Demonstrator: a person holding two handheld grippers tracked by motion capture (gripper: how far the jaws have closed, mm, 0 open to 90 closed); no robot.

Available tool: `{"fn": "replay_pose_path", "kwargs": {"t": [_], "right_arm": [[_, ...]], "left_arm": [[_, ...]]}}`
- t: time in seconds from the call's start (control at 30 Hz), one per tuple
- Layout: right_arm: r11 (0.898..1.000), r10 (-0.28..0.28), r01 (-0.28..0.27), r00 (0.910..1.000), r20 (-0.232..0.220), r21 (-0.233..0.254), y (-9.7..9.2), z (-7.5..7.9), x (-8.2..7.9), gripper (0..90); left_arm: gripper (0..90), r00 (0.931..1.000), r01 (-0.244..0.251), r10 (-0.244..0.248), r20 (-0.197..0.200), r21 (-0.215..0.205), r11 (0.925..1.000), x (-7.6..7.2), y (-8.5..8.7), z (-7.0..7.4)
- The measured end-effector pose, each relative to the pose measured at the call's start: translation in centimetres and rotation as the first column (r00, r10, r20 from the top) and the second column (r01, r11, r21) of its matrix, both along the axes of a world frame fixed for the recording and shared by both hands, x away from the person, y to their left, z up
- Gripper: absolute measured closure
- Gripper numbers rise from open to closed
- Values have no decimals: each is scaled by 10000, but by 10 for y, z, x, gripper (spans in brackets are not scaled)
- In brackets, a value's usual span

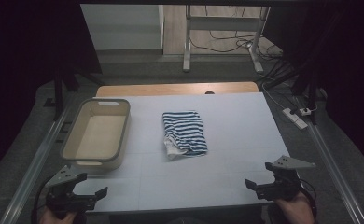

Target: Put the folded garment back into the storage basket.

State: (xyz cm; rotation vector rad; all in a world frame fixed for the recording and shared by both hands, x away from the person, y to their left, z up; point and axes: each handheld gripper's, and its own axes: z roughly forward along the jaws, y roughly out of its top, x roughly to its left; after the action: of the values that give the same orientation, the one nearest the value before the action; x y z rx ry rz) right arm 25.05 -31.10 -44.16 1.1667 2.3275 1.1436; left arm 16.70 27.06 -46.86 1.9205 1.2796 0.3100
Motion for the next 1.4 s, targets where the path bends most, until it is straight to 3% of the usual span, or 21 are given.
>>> {"fn": "replay_pose_path", "kwargs": {"t": [0.2,0.7,0.93,1.1,1.23,1.4], "right_arm": [[9992,365,-367,9992,-133,-179,3,-1,1,0],[9981,610,-605,9975,-349,144,1,-1,3,0],[9978,657,-658,9970,-409,-21,3,-1,3,0],[9971,738,-743,9969,-265,-190,5,-1,2,8],[9971,731,-737,9968,-307,-166,4,-1,2,8],[9974,708,-711,9973,-211,-103,4,-1,1,9]], "left_arm": [[31,9999,93,-94,-139,-45,9999,1,0,-1],[23,9997,57,-63,-246,-258,9997,2,2,-1],[16,9998,-1,-4,-191,-256,9997,1,2,0],[3,9998,218,-218,28,-251,9994,2,-3,6],[0,9995,283,-282,119,-42,9996,2,-6,8],[0,9990,397,-394,222,-145,9991,3,-8,9]]}}
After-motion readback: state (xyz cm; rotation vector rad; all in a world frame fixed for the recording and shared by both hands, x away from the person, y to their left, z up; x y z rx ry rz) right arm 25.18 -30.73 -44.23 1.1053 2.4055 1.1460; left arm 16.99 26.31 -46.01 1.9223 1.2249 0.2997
